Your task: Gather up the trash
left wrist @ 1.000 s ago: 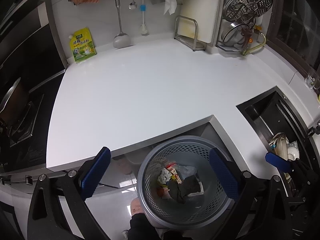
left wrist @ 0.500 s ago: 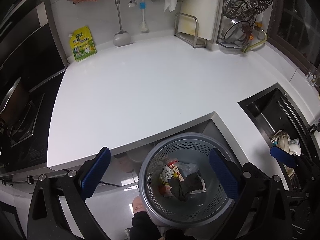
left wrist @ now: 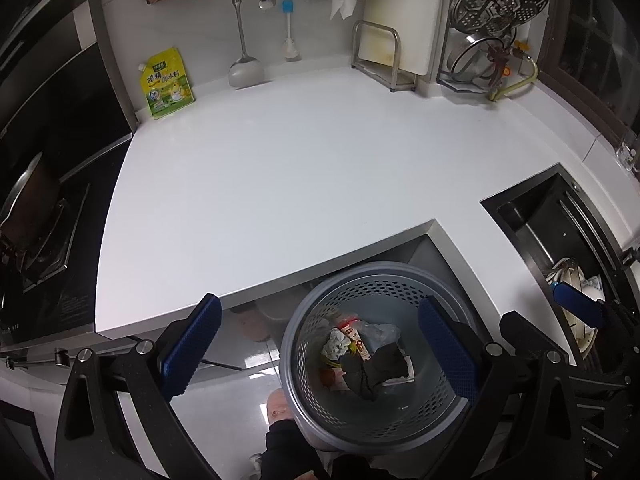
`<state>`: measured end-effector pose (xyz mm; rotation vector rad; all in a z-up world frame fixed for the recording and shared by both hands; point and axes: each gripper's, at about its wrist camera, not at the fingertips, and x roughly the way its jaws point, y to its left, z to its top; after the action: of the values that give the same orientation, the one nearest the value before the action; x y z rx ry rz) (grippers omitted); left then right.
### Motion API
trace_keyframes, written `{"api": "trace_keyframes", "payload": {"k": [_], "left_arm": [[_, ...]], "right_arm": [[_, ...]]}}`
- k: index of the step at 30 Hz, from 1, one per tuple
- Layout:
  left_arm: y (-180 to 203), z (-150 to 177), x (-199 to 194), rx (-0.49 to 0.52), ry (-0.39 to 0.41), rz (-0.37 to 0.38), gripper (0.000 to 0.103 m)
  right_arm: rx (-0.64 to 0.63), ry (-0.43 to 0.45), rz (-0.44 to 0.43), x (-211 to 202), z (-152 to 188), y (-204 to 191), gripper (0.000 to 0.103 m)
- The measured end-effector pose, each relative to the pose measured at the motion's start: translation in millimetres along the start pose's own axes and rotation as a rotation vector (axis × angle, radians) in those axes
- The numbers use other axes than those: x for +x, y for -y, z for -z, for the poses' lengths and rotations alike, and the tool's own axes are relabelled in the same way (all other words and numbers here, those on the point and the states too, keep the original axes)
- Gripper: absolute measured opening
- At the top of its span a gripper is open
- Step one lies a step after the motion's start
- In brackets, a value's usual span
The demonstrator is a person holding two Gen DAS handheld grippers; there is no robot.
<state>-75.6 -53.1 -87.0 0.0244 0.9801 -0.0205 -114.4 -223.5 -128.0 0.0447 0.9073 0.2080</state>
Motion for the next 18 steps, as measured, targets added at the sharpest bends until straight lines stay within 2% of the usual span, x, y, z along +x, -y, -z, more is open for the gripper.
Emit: {"api": "trace_keyframes", "payload": {"k": [18], "left_arm": [[1.1,-0.1,6.9,-0.001,-0.017,-0.014,0.097]], "right_arm": [[0.018,-0.007,0.017,3.3,-3.0,8.2,0.077]]}}
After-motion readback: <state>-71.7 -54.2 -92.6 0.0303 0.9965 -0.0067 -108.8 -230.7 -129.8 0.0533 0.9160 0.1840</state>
